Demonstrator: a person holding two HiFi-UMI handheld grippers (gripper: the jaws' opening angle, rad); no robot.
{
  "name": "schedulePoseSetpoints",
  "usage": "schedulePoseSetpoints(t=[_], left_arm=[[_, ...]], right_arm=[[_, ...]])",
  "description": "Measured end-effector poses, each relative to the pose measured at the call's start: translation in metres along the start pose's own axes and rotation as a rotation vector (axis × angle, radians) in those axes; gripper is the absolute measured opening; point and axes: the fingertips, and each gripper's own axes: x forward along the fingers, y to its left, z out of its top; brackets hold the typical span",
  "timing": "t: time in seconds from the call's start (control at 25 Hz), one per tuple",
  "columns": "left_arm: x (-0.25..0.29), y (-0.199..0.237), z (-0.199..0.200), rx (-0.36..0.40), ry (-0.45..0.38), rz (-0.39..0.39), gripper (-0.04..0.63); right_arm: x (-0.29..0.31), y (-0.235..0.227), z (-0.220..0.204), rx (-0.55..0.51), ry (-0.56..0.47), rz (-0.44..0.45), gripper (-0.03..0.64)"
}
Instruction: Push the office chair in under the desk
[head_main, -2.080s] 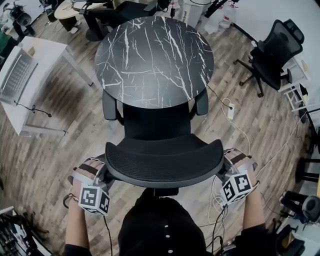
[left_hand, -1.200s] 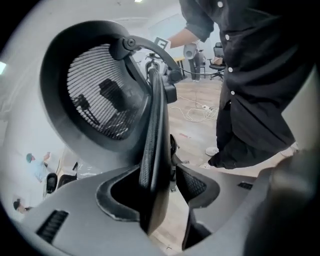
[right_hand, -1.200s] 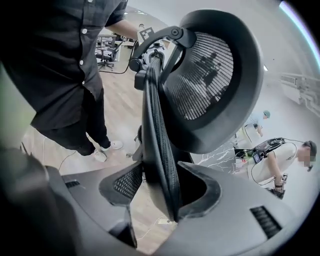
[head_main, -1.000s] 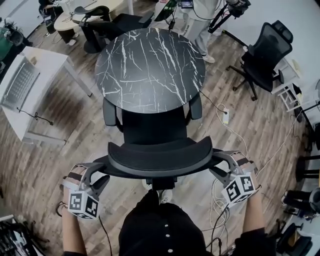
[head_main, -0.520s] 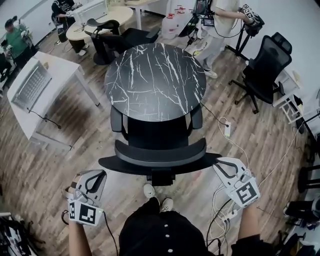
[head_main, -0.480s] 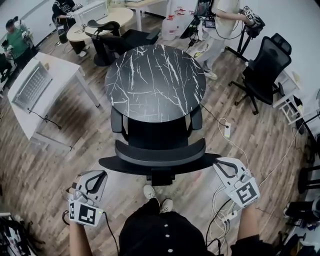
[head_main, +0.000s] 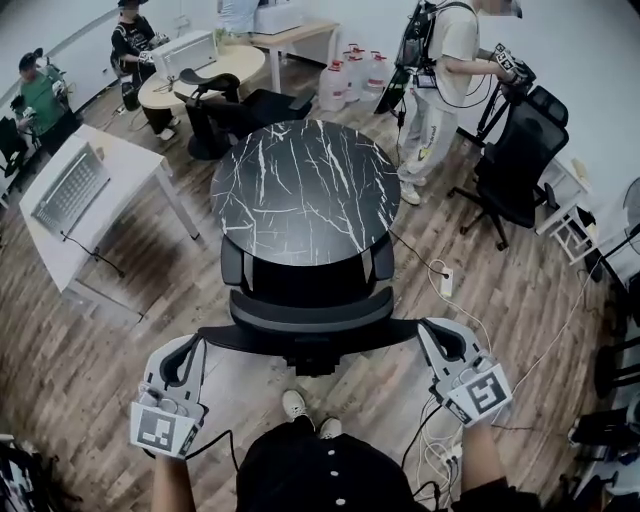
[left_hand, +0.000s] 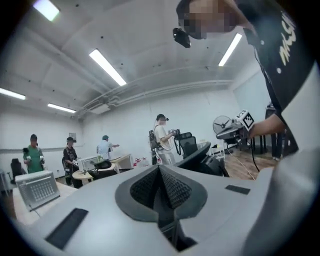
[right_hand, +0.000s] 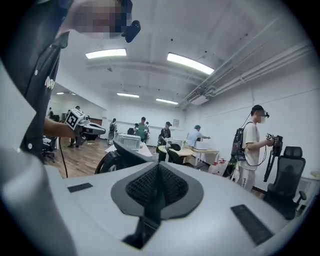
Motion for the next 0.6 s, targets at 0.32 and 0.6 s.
schedulePoseSetpoints(t=[0.32, 0.6], left_arm=[[-0.004, 0.019, 0.030, -0.110, -0.133, 0.121, 0.015], [-0.008, 0.023, 0.034, -0.117, -0.145, 0.161, 0.015]], right_arm=[[-0.025, -0.033, 0.035, 0.168, -0.164, -0.167, 0.028], [-0.051, -0.048, 0.054, 0.163, -0.254, -0.271, 0.026]])
